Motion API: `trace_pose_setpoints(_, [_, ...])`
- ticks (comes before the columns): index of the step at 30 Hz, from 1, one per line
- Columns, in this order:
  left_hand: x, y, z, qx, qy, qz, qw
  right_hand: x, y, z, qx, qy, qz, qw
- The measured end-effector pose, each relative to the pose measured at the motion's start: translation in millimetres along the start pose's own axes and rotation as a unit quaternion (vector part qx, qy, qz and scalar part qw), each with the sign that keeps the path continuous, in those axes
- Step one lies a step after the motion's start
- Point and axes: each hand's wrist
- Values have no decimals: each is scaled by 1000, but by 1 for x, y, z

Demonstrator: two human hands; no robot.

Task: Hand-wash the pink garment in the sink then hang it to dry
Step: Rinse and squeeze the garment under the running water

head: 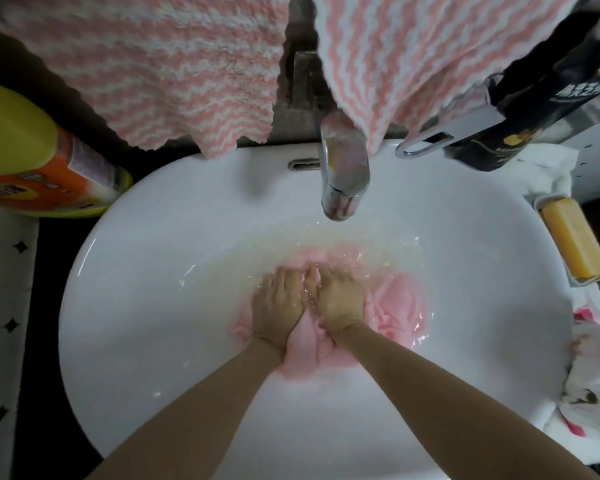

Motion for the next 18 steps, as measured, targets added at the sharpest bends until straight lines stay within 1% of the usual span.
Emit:
trace_pose_setpoints(3, [0, -20, -6, -61, 11, 9, 998, 2, -12, -4, -15, 16, 13, 1000])
trace_pose_setpoints(6, [3, -28, -23, -144, 21, -34, 989, -6, -14, -12, -10, 27, 32, 999])
trace_pose_setpoints(7, [3, -32, -31, -178, 43, -47, 982, -7, -15, -13, -13, 22, 35, 999])
trace_pose_setpoints(8, [0, -36, -36, -208, 73, -53, 974, -6, -18, -18, -28, 6, 42, 999])
trace_pose_setpoints(9, [-6, -38, -37, -226, 127, -48, 965, -2, -21, -23, -50, -31, 56, 997])
trace_pose_setpoints(10, [-12, -40, -42, -258, 227, -65, 937, 3, -25, -31, -87, -97, 72, 989])
trace_pose_setpoints(11, [-21, -40, -49, -268, 317, -88, 906, 11, -28, -39, -119, -172, 79, 975])
trace_pose_setpoints(12, [-29, -40, -57, -240, 377, -109, 888, 19, -28, -48, -130, -217, 81, 964])
trace_pose_setpoints(13, [-40, -41, -62, -195, 390, -124, 891, 26, -27, -56, -129, -228, 77, 962])
trace_pose_setpoints(14, [-51, -39, -64, -155, 347, -121, 917, 33, -26, -62, -124, -200, 79, 969])
trace_pose_setpoints(15, [-63, -35, -62, -147, 252, -110, 950, 37, -22, -66, -114, -132, 82, 981])
trace_pose_setpoints(16, [-68, -32, -64, -150, 168, -96, 970, 38, -18, -69, -93, -54, 79, 991])
trace_pose_setpoints(17, [-70, -28, -65, -173, 133, -83, 972, 35, -16, -71, -65, -2, 69, 995])
trace_pose_setpoints(18, [-65, -25, -67, -216, 162, -76, 960, 28, -15, -71, -54, 4, 61, 997])
Point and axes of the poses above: each hand's wrist, its own y-axis away from the middle knuckle, its own z-axis out of the palm, x = y × z, and after that the axes turned 4 degrees about -x, right-handed
